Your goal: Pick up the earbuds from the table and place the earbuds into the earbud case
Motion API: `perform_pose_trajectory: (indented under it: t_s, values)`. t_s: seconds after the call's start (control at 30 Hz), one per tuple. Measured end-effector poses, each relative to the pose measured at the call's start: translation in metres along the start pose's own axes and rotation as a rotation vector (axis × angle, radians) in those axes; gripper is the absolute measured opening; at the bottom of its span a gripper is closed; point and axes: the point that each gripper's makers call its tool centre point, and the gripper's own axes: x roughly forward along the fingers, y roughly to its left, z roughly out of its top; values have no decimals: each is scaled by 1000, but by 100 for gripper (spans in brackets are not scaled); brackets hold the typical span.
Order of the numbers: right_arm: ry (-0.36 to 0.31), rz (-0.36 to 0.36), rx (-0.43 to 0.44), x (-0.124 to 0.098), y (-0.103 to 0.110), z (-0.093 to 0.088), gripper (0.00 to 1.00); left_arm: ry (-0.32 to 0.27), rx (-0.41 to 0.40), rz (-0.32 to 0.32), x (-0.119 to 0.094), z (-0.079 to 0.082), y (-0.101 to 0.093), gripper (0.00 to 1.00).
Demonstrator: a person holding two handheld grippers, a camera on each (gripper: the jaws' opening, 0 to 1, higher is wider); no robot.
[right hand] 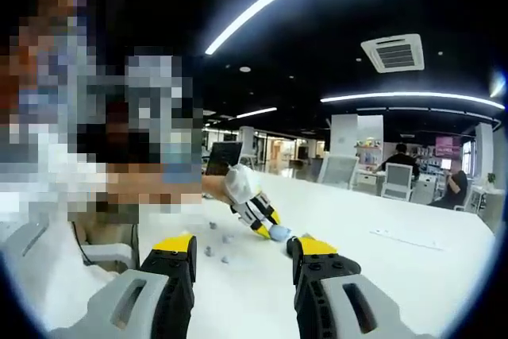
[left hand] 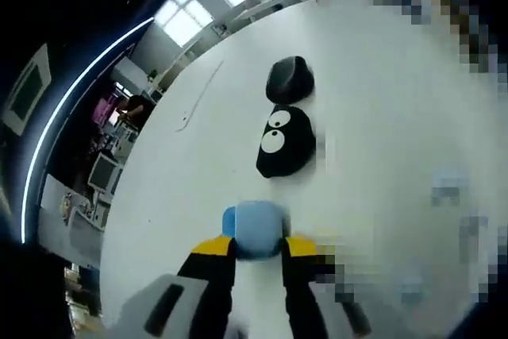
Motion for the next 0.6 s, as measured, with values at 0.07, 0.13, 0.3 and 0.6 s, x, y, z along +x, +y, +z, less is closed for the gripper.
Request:
perform_pose_trajectory:
  t_s: [0.07,0.13,0.3,0.6]
  values:
    - [-1,-1,6,0,-1,-1,47,-22,13,13,0,2,-2,24]
    - [4,-4,7,0,-2,-2,47,-88,-1,58,-7,13,5,12]
    - [5,-3,14,1,-4,-3,47,-22,53,28,-25,10,-4,3]
    - [8,-13,13,-2,-7,-3,47,-65,-41,33,-25,12,8,4]
